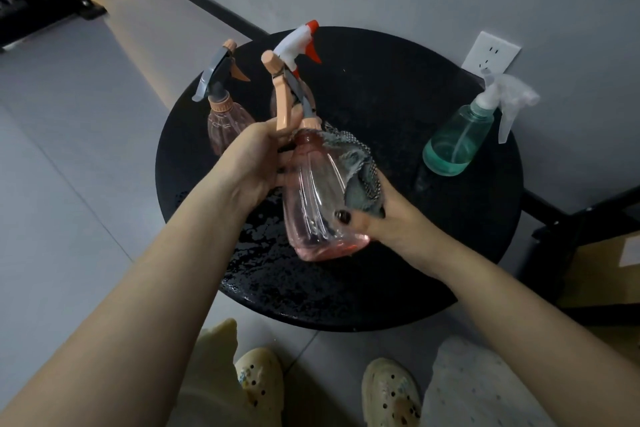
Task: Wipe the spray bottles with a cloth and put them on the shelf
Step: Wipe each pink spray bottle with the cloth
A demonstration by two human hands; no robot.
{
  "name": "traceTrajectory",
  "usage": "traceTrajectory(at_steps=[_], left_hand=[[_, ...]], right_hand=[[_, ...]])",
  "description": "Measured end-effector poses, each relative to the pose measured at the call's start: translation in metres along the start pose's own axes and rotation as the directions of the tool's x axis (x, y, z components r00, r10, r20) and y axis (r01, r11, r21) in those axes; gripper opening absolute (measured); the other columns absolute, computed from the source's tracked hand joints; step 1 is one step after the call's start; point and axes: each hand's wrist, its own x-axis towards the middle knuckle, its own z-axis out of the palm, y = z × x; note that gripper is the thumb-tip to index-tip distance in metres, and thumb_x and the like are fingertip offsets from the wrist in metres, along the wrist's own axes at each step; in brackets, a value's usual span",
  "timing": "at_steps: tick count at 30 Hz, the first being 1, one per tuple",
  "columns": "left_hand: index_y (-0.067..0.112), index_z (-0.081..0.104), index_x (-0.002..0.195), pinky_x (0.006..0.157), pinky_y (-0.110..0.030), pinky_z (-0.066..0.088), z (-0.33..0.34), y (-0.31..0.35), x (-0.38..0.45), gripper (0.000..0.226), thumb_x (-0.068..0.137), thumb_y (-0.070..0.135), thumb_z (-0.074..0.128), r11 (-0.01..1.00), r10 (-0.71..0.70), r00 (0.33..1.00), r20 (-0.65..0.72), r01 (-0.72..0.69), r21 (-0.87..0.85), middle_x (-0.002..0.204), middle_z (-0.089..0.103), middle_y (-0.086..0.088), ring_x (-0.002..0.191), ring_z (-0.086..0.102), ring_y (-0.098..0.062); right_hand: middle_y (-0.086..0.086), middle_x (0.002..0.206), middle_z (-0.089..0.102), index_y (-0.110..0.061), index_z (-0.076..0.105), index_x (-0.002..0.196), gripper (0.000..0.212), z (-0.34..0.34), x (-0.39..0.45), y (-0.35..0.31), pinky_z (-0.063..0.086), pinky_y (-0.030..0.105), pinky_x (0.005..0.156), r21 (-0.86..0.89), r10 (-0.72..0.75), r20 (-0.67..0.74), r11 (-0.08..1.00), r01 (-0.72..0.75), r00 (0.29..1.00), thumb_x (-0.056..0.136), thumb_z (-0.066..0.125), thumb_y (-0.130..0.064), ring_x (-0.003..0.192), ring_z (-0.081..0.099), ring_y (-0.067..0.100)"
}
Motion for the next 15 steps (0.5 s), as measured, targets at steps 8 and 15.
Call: traceTrajectory(at_steps=[8, 15], left_hand=[[0.025, 0.071, 0.079, 0.096, -0.049, 0.046, 0.004, -0.006, 0.005, 0.016, 0.079, 0.039, 0.062, 0.999, 0.033, 0.997, 0.07, -0.033, -0.002, 0.083, 0.068, 0.005, 0.084, 0.064, -0.018], [0.014, 0.066, 0.104, 0.058, -0.019, 0.051, 0.023, -0.02, -0.007, 0.037, 0.079, 0.041, 0.068, 0.966, 0.098, 0.994, -0.056, -0.082, 0.245, 0.087, 0.07, 0.004, 0.067, 0.066, -0.004]], right_hand=[[-0.01, 0.108, 0.069, -0.021, 0.052, 0.12, 0.075, 0.0, 0.0, 0.007, 0.049, 0.019, 0.084, 0.159, -0.043, -0.114, 0.985, 0.061, 0.993, 0.054, 0.082, -0.04, 0.106, 0.063, 0.009], [-0.012, 0.122, 0.058, -0.035, 0.039, 0.132, 0.086, 0.007, -0.002, 0.004, 0.046, 0.021, 0.091, -0.245, -0.107, -0.398, 0.969, 0.006, 0.911, 0.055, 0.077, -0.043, 0.11, 0.056, 0.001]])
